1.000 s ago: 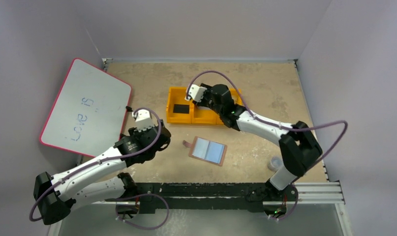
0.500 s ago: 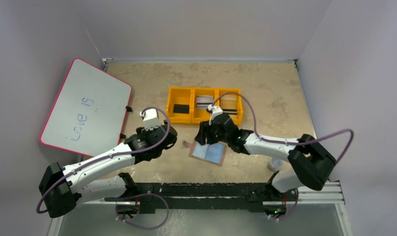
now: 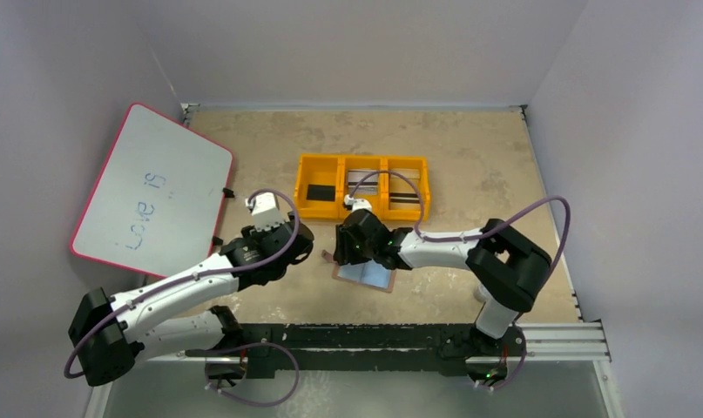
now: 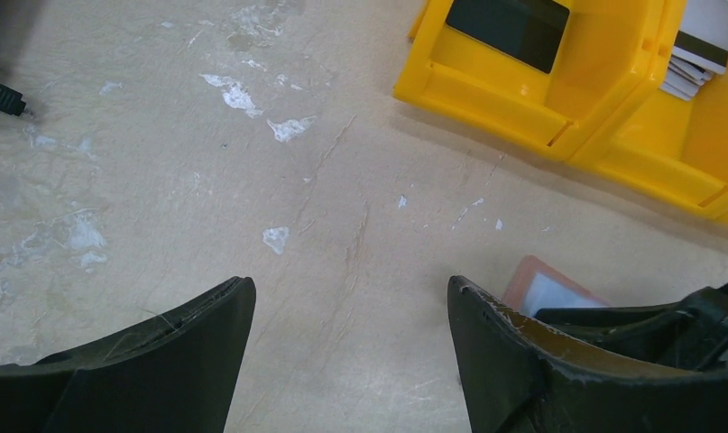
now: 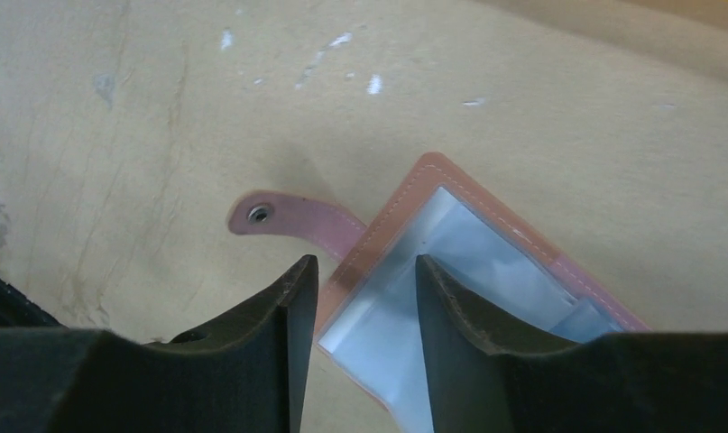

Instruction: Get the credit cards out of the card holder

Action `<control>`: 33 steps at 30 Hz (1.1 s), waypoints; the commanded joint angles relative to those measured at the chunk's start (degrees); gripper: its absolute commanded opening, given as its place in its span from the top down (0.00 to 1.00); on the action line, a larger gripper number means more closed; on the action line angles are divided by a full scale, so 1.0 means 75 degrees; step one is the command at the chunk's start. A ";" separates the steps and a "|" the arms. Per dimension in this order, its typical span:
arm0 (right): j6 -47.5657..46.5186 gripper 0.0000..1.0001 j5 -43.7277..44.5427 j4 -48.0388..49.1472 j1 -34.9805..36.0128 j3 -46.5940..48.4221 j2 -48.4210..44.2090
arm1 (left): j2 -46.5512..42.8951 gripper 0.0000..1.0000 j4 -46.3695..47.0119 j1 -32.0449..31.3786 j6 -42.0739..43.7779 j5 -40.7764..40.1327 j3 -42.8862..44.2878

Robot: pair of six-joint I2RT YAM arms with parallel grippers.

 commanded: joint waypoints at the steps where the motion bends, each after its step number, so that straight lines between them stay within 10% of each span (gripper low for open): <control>1: -0.0139 0.54 -0.0565 -0.0108 0.0505 -0.0138 0.0702 | -0.0292 0.23 -0.0129 0.0047 -0.0262 -0.0260 0.0130; 17: -0.0466 0.48 0.0136 -0.0398 0.0602 -0.0702 -0.2332 | -0.0276 0.23 -0.0028 0.0035 -0.0064 -0.0178 0.0088; 33: -0.0631 0.51 0.0236 -0.1395 -0.0161 -0.0603 -0.1030 | -0.0001 0.24 0.0463 0.0035 0.0234 0.0417 -0.0078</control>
